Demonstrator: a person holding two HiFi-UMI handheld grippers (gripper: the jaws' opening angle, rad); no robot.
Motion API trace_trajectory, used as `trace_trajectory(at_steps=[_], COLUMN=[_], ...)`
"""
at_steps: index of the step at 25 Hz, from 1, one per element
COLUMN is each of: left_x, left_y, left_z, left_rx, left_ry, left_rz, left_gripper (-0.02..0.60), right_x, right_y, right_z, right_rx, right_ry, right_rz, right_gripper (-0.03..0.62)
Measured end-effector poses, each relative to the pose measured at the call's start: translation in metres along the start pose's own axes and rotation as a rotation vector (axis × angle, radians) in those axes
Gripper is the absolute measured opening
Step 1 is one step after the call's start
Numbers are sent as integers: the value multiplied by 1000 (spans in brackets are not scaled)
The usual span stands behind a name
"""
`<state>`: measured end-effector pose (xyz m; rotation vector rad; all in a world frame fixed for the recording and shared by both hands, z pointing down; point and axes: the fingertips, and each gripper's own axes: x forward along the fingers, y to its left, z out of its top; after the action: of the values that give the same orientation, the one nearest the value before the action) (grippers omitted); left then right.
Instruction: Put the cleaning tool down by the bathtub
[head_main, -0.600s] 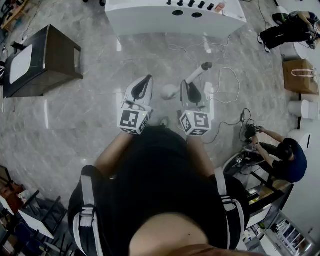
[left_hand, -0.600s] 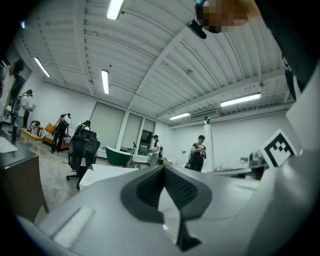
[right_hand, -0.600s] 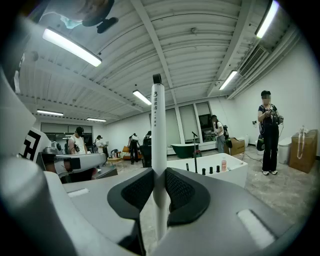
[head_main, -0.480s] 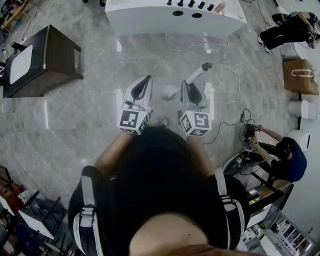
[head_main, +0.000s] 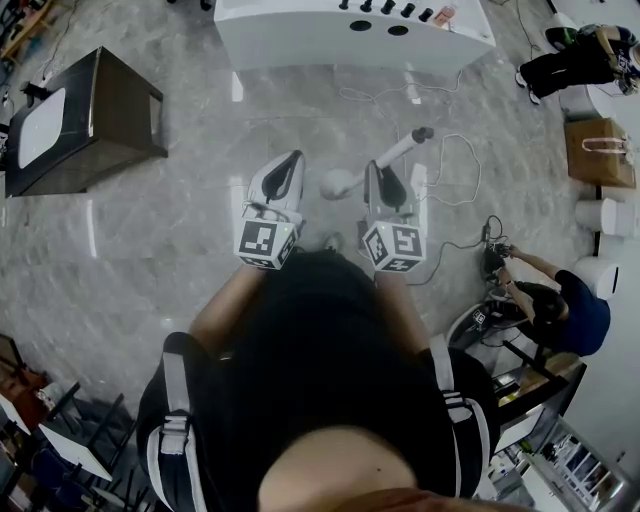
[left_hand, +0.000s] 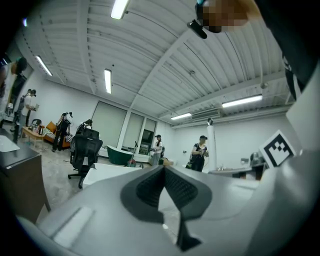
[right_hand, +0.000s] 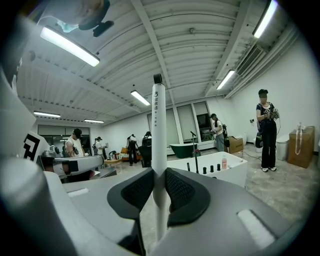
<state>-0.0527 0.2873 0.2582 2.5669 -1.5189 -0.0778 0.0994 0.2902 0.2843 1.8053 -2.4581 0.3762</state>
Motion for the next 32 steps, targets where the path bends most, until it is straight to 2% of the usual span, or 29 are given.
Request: trace_trajectory(at_steps=[11,16,24,32], left_x=[-13,-14,18,81], left_y=[46,62,81,86], left_z=[2,0,-9,-7], left_rx=[9,-7,-15,-7], left_ry=[-2,2,15,19], left_rz=[-54,-38,-14,-8], left_gripper=[9,9,9,9], right_x=[23,33,74,124], right_y=[36,42,30,-7], right_z=[-5,-6,-5,9], right_rx=[-2,-4,-13,-12], right_ry=[-12,-9,-3,-6], right_rz=[-64,-71,-63,-46], right_gripper=[78,78,78,78])
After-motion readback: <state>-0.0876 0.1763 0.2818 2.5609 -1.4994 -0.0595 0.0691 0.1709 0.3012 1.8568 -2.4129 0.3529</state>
